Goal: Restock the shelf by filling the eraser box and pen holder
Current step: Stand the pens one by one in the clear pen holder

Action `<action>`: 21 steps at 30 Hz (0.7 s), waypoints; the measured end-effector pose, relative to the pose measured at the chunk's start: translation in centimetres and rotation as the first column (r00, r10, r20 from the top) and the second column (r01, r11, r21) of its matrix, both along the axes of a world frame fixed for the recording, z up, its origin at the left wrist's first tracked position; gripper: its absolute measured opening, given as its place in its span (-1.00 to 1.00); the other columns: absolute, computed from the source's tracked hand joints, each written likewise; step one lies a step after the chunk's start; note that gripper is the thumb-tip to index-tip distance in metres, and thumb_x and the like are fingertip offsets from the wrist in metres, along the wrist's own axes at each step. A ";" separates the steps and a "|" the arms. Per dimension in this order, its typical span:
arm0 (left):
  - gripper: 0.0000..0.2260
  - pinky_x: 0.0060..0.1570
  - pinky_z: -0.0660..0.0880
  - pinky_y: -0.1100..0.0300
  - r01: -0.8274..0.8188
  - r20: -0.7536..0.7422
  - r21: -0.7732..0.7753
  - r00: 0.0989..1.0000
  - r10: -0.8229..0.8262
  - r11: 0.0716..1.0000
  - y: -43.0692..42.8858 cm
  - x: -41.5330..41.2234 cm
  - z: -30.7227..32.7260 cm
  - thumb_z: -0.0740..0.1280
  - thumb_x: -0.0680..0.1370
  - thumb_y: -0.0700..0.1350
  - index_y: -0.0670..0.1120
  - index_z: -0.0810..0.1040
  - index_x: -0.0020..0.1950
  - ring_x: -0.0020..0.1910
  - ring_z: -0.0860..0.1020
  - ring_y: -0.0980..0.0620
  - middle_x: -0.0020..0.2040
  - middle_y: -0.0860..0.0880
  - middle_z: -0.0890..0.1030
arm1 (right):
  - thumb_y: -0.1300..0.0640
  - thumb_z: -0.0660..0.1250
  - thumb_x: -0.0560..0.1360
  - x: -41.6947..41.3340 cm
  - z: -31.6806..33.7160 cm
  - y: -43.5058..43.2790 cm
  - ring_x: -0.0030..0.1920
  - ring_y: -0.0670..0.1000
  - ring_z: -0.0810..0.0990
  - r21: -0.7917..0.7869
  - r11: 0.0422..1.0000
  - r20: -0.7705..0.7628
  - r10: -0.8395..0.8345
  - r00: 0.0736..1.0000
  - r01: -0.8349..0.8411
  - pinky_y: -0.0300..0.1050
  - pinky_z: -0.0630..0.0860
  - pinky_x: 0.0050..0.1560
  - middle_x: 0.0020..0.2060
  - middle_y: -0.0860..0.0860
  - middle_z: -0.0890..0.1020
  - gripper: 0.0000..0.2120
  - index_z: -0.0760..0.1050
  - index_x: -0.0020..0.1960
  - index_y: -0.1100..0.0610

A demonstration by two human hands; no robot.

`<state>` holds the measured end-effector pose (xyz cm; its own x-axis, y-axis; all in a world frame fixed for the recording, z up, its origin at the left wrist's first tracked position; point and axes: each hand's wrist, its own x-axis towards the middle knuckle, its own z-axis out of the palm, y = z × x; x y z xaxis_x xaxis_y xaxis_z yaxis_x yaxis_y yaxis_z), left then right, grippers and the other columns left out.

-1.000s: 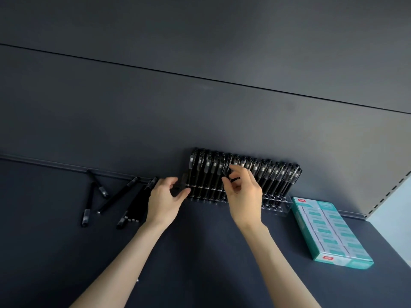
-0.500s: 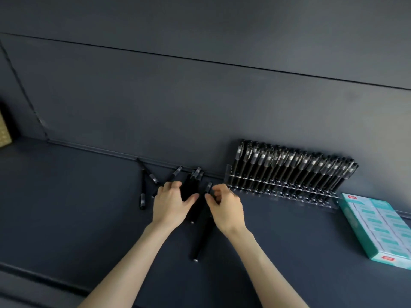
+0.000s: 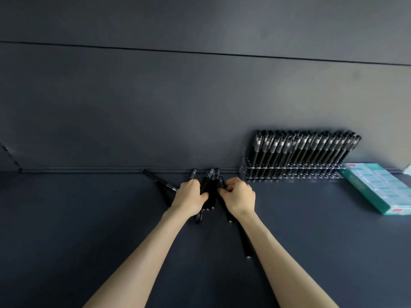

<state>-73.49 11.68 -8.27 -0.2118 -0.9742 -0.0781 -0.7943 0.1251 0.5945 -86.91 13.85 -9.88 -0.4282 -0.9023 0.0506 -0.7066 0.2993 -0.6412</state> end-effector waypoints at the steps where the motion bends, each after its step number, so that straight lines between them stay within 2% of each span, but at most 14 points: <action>1: -0.79 -0.22 0.43 0.08 0.009 -0.005 0.020 1.000 -0.009 1.000 -0.3 0.0 -0.1 0.29 0.54 -0.10 -0.27 0.48 -0.08 -0.10 0.57 -0.19 -0.13 -0.17 0.58 | 0.03 0.33 0.48 0.1 0.1 0.0 0.14 0.11 0.51 -0.008 1.000 0.006 -0.019 1.000 0.019 -0.06 0.35 0.15 -0.02 0.00 0.66 -0.74 0.51 0.12 0.11; 3: -0.79 -0.26 0.36 0.12 0.024 -0.016 0.034 1.000 -0.024 0.999 -0.7 0.1 -0.4 0.25 0.56 -0.11 -0.27 0.45 -0.08 -0.16 0.55 -0.17 -0.18 -0.16 0.55 | 0.05 0.34 0.46 0.3 0.2 0.1 0.10 0.08 0.55 -0.042 0.998 0.039 -0.040 0.998 0.042 -0.05 0.40 0.15 -0.05 0.00 0.68 -0.77 0.55 0.08 0.11; 7: -0.81 -0.24 0.36 0.13 0.043 -0.134 0.054 0.990 -0.035 0.998 -0.6 0.1 -0.2 0.11 0.64 -0.11 -0.23 0.37 0.03 -0.16 0.54 -0.13 -0.05 -0.19 0.54 | 0.07 0.36 0.43 0.4 0.4 0.4 0.01 0.03 0.60 -0.090 0.994 0.129 -0.058 0.990 0.069 -0.11 0.48 0.07 -0.08 -0.01 0.68 -0.76 0.58 0.07 0.12; 10: -0.79 -0.34 0.35 0.12 0.029 -0.226 0.052 0.974 -0.017 0.998 -0.1 0.2 0.0 0.03 0.66 -0.07 -0.18 0.30 -0.02 -0.27 0.51 -0.06 -0.15 -0.14 0.50 | 0.10 0.38 0.43 0.2 0.4 0.5 -0.03 -0.03 0.60 -0.124 0.987 0.264 -0.071 0.962 0.107 -0.25 0.44 -0.03 -0.12 -0.04 0.65 -0.75 0.58 0.10 0.12; 12: -0.78 -0.35 0.42 0.03 0.009 -0.311 0.056 0.950 0.009 0.998 0.3 0.3 0.1 0.01 0.67 -0.04 -0.18 0.30 0.01 -0.36 0.45 0.01 -0.22 -0.08 0.47 | 0.14 0.39 0.44 -0.2 0.7 0.6 -0.11 -0.08 0.60 -0.181 0.975 0.398 -0.048 0.916 0.130 -0.34 0.43 -0.10 -0.19 -0.09 0.63 -0.79 0.59 0.06 0.12; 14: -0.76 -0.26 0.49 -0.09 -0.006 -0.437 0.084 0.899 0.042 0.996 0.7 0.1 0.5 0.02 0.66 -0.03 -0.20 0.30 0.13 -0.38 0.46 -0.04 -0.24 -0.12 0.46 | 0.17 0.39 0.45 -0.6 1.4 0.9 -0.17 -0.09 0.61 -0.256 0.953 0.525 -0.004 0.851 0.162 -0.36 0.46 -0.13 -0.26 -0.09 0.64 -0.86 0.60 0.01 0.12; 16: -0.71 -0.37 0.48 0.01 -0.003 -0.593 0.152 0.799 0.094 0.988 1.4 -0.4 1.3 0.06 0.66 -0.02 -0.22 0.31 0.23 -0.40 0.47 -0.08 -0.22 -0.24 0.40 | 0.19 0.40 0.45 -0.9 2.3 1.4 -0.21 -0.09 0.62 -0.312 0.932 0.635 0.060 0.770 0.185 -0.26 0.54 -0.10 -0.29 -0.05 0.66 -0.89 0.61 -0.03 0.11; 18: -0.71 -0.58 0.22 0.23 0.044 -0.728 0.188 0.677 0.109 0.981 2.5 -1.3 2.3 0.12 0.65 -0.01 -0.24 0.37 0.15 -0.50 0.26 0.06 -0.31 -0.13 0.30 | 0.24 0.39 0.46 -1.2 3.5 2.2 -0.28 -0.06 0.62 -0.363 0.915 0.718 0.155 0.679 0.175 -0.16 0.59 -0.11 -0.31 -0.03 0.66 -0.89 0.60 -0.02 0.14; 19: -0.72 -0.59 0.11 0.27 0.070 -0.763 0.193 0.638 0.105 0.979 3.0 -1.8 2.7 0.14 0.64 0.00 -0.23 0.40 0.09 -0.51 0.19 0.10 -0.37 -0.03 0.27 | 0.26 0.38 0.47 -1.5 4.1 2.7 -0.32 -0.05 0.61 -0.385 0.907 0.744 0.196 0.639 0.169 -0.16 0.60 -0.14 -0.33 -0.02 0.65 -0.89 0.59 -0.01 0.16; 21: -0.73 -0.59 0.07 0.29 0.117 -0.787 0.190 0.611 0.080 0.975 4.1 -3.1 3.4 0.17 0.63 0.02 -0.18 0.45 0.01 -0.55 0.16 0.15 -0.47 0.09 0.25 | 0.30 0.35 0.48 -2.4 5.2 3.5 -0.36 -0.02 0.61 -0.418 0.893 0.773 0.252 0.583 0.167 -0.18 0.60 -0.18 -0.31 0.02 0.66 -0.87 0.56 0.03 0.20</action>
